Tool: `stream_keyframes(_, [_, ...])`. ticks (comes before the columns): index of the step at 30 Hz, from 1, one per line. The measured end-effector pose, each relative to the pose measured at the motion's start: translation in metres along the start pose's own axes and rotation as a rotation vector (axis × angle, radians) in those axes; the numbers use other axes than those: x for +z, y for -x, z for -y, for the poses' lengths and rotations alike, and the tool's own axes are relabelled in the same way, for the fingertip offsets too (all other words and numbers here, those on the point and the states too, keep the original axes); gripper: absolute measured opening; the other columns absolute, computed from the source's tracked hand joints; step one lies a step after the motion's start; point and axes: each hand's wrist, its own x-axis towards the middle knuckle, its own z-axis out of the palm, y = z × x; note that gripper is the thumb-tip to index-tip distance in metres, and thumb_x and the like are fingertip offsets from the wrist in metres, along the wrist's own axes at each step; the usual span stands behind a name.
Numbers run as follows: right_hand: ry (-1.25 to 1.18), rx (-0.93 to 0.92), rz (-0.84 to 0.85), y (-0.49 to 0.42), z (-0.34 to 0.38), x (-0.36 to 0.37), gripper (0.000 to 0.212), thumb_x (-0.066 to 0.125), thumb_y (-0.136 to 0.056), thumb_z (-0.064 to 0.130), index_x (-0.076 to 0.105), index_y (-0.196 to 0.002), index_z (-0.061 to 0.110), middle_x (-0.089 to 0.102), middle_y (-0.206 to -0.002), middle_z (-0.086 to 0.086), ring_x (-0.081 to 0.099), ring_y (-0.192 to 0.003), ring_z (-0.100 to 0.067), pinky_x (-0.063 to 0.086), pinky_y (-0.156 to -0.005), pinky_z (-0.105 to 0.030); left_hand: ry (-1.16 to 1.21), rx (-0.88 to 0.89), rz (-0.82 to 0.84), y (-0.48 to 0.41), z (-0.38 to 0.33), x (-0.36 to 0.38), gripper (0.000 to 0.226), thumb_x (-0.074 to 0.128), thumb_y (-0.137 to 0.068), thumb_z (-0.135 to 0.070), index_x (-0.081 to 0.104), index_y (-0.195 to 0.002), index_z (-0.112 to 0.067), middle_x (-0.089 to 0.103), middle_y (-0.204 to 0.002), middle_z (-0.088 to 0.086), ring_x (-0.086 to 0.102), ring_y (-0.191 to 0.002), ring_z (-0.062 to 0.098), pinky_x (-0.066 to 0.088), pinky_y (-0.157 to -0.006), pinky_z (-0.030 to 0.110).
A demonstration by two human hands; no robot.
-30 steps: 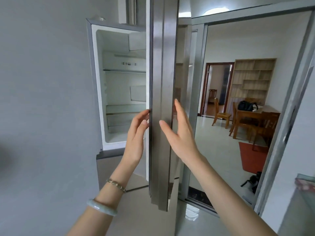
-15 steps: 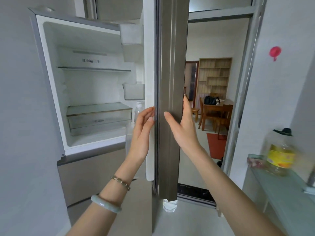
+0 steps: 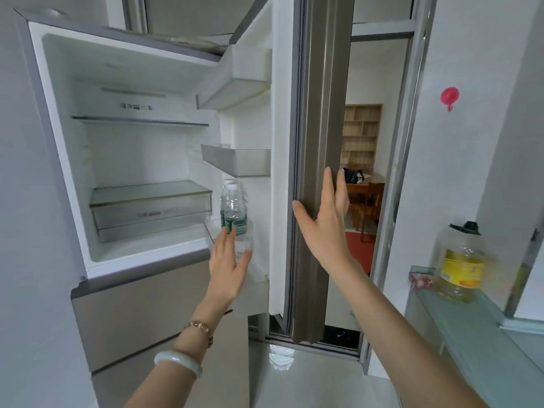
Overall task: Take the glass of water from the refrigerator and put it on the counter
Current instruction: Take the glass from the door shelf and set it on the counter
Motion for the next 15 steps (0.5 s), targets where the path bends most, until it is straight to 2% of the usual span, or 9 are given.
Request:
stream_keyframes(2, [0.059, 0.01, 0.002, -0.003, -0.005, 0.001, 0.081, 0.056, -0.092, 0.032, 0.002, -0.152, 0.023, -0.01, -0.162, -0.005, -0.008, -0.149, -0.024, 0.007, -0.12, -0.047, -0.099, -0.04, 0.089, 0.007, 0.022, 0.01, 0.066, 0.033, -0.096, -0.053, 0.01, -0.153, -0.026, 0.002, -0.162, -0.006, -0.004, -0.15, 0.014, -0.003, -0.12, 0.035])
stream_keyframes(4, [0.092, 0.016, -0.002, -0.006, -0.01, 0.0, 0.082, 0.055, -0.093, 0.032, -0.001, -0.152, 0.023, -0.011, -0.162, -0.006, -0.009, -0.149, -0.024, 0.006, -0.12, -0.05, -0.146, -0.068, 0.192, 0.011, 0.035, 0.017, 0.07, 0.027, -0.094, -0.058, 0.009, -0.153, -0.025, 0.001, -0.163, -0.004, -0.004, -0.15, 0.015, -0.001, -0.122, 0.04])
stream_keyframes(6, [0.115, 0.017, -0.008, -0.009, -0.015, -0.002, 0.083, 0.054, -0.093, 0.031, -0.003, -0.152, 0.023, -0.012, -0.162, -0.007, -0.009, -0.149, -0.025, 0.005, -0.12, -0.05, -0.119, -0.094, 0.264, 0.01, 0.036, 0.02, 0.065, 0.03, -0.097, -0.052, 0.013, -0.152, -0.023, 0.005, -0.163, -0.002, -0.003, -0.15, 0.014, -0.001, -0.122, 0.039])
stream_keyframes(9, [0.132, 0.032, -0.024, -0.012, -0.021, -0.004, 0.083, 0.054, -0.093, 0.03, -0.004, -0.152, 0.022, -0.011, -0.162, -0.008, -0.009, -0.149, -0.026, 0.004, -0.121, -0.049, -0.126, -0.061, 0.302, 0.006, 0.029, 0.023, 0.057, 0.033, -0.1, -0.041, 0.018, -0.152, -0.019, 0.008, -0.163, -0.001, -0.003, -0.15, 0.014, -0.004, -0.12, 0.033])
stream_keyframes(15, [0.13, 0.073, -0.081, -0.02, -0.029, -0.004, 0.084, 0.055, -0.092, 0.029, -0.003, -0.152, 0.022, -0.008, -0.162, -0.008, -0.005, -0.15, -0.026, 0.008, -0.12, -0.051, -0.154, -0.03, 0.325, 0.005, 0.027, 0.032, 0.056, 0.03, -0.099, -0.044, 0.022, -0.15, -0.022, 0.009, -0.162, -0.004, -0.003, -0.15, 0.012, -0.006, -0.12, 0.037])
